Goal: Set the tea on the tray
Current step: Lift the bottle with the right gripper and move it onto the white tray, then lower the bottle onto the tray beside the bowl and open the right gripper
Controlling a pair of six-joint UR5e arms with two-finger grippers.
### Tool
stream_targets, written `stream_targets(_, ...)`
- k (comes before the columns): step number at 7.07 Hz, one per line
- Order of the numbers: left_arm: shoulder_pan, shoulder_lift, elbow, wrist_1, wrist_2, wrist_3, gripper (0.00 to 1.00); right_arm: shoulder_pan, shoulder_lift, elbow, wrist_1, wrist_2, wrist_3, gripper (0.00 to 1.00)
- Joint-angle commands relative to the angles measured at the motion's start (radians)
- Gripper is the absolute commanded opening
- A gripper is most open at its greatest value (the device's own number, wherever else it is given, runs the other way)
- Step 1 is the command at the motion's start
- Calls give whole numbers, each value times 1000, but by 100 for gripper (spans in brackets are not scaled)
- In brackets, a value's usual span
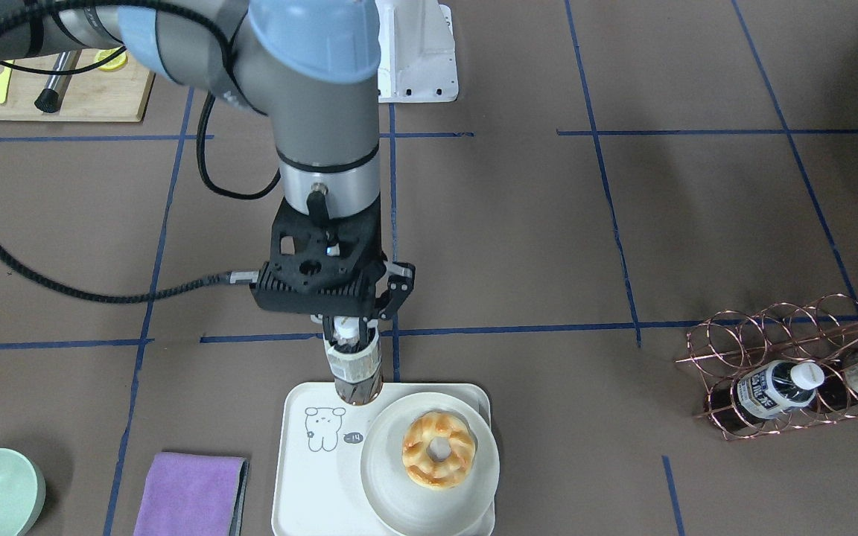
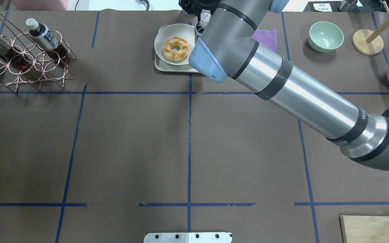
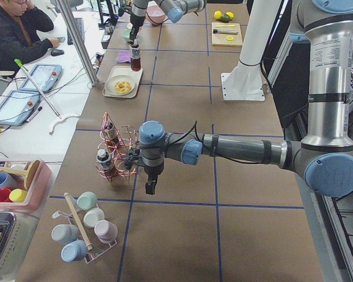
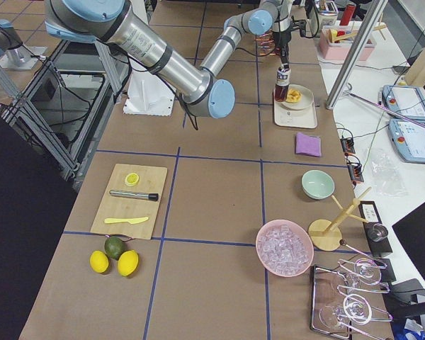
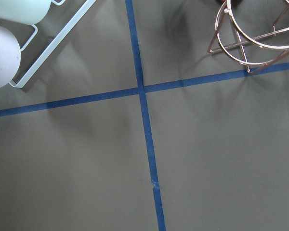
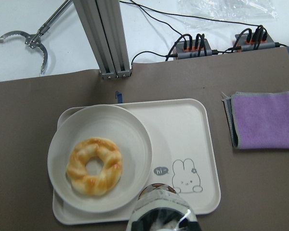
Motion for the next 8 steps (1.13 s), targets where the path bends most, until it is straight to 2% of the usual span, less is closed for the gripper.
stream_targets(1, -2, -2, -4, 0, -1, -2, 100, 77, 49, -191, 116, 77, -50, 0)
stream_targets(4, -9, -2, -19, 2, -1, -2, 100, 102, 47, -269, 153, 134, -85, 0)
stream_targets(8, -11, -2, -19, 2, -1, 0, 100, 99, 47, -334, 204, 134, -88, 0)
